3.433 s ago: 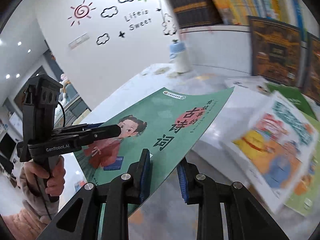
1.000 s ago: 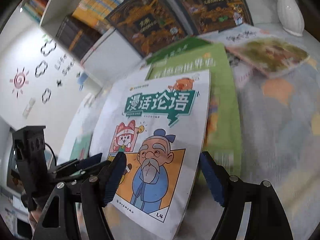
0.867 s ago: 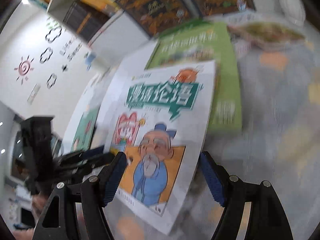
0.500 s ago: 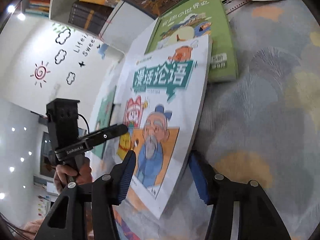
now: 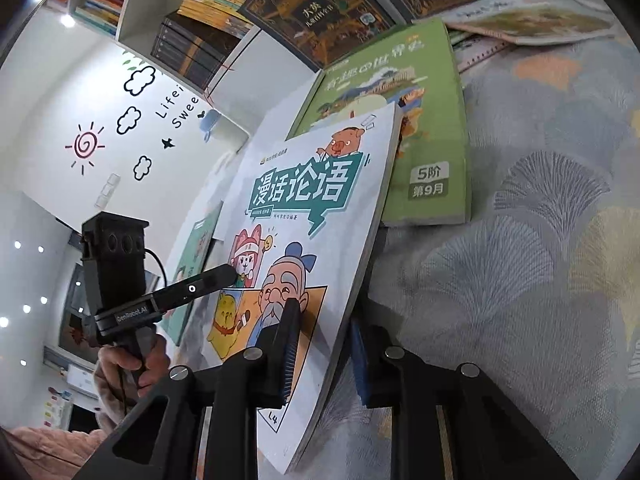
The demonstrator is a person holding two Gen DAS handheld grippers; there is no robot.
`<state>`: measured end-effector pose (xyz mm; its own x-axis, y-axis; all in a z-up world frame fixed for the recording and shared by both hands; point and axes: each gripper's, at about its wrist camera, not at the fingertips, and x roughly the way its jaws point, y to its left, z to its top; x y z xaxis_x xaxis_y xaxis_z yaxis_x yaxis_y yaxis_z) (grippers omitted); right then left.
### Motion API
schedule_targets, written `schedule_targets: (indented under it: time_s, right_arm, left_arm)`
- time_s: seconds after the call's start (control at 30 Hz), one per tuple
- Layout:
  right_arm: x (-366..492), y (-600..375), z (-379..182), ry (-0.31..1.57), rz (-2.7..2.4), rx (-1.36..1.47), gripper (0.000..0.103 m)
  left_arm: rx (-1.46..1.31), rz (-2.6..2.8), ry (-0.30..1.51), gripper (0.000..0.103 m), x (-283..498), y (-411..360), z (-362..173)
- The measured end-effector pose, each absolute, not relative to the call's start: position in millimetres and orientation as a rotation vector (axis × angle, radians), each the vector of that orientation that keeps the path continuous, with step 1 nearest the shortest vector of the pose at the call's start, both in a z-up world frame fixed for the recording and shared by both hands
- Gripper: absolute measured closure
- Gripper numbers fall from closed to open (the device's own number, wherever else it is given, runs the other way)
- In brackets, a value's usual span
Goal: Organize books
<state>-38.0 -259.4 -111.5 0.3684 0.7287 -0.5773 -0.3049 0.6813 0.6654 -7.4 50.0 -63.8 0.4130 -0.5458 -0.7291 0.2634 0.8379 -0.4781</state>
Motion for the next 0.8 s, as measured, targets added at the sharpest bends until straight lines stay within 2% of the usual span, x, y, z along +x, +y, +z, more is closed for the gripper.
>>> schedule_targets:
  time_s: [0.8]
  right_arm:
    - [-33.6,-258.7,-113.4,0.979,0.713,0.51,0.081]
  left_arm:
    - [-0.301,-0.523,1.012,0.066,-7.9,48.5,-64.0]
